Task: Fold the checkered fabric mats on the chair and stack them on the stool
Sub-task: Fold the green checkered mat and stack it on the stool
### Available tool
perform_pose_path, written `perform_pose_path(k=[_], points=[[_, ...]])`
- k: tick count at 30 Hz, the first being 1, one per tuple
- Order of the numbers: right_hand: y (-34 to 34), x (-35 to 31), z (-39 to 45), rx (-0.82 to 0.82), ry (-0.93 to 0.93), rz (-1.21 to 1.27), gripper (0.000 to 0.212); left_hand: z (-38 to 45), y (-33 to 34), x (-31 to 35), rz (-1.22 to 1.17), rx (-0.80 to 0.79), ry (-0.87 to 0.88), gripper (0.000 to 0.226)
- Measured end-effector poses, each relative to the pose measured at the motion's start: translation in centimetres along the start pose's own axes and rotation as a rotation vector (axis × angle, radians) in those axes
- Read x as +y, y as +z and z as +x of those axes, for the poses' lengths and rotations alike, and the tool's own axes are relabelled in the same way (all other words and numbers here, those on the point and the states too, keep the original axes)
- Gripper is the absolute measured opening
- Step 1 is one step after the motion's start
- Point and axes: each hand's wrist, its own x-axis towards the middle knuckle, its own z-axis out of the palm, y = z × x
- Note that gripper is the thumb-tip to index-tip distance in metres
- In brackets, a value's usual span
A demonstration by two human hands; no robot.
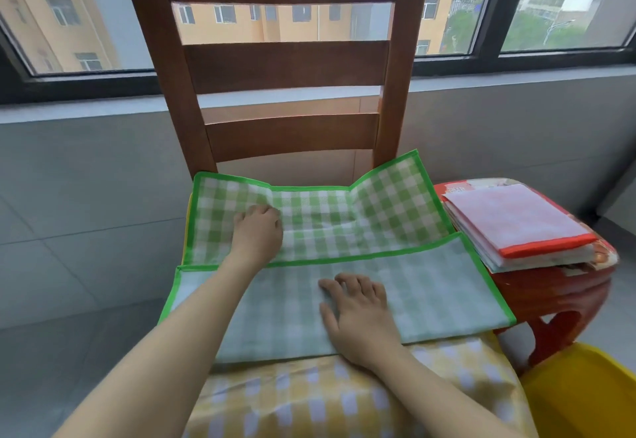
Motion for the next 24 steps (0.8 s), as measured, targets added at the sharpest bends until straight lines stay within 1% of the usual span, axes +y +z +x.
perform_pose_path(k=[1,3,6,9,10,14,16,17,19,21,24], points=[[0.2,0.0,0.0,0.019,0.003,0.008,0.048,1.1,0.1,-0.2,0.013,0.023,0.002,0.038],[0.8,0.0,0.0,0.099,0.006,-0.017,0.040,3.1,0.2,-0.5,0.027,0.064,-0.004,0.041],[1.5,0.1,0.0,0.201,0.018,-0.043,0.032,5.3,0.5,-0.8,0.049,0.064,0.012,0.042],[1.9,0.3,0.0,0.241,0.003,-0.067,0.032,7.1,1.0,-0.9,0.180,0.050,0.078,0.042],[1.9,0.3,0.1,0.247,0.006,-0.080,0.032,7.6,1.0,-0.9,0.211,0.052,0.076,0.041],[2.0,0.3,0.1,0.239,0.000,-0.073,0.032,8.9,0.2,-0.9,0.180,0.038,-0.059,0.042],[1.9,0.3,0.1,0.232,0.002,-0.061,0.032,9.0,-0.4,-1.1,0.175,0.089,-0.058,0.039],[1.8,0.2,0.1,0.223,0.011,-0.059,0.032,8.8,-0.7,-1.2,0.132,0.113,-0.051,0.036],[1.5,0.1,0.0,0.174,0.019,-0.043,0.033,7.9,-1.2,-1.4,-0.043,0.130,-0.053,0.032],[0.9,-0.1,-0.1,0.106,0.006,0.003,0.038,6.6,-2.1,-1.4,-0.199,0.146,-0.055,0.029],[0.0,-0.3,-0.2,0.025,0.001,0.041,0.047,3.6,-4.5,-0.7,-0.284,0.209,-0.024,0.026]])
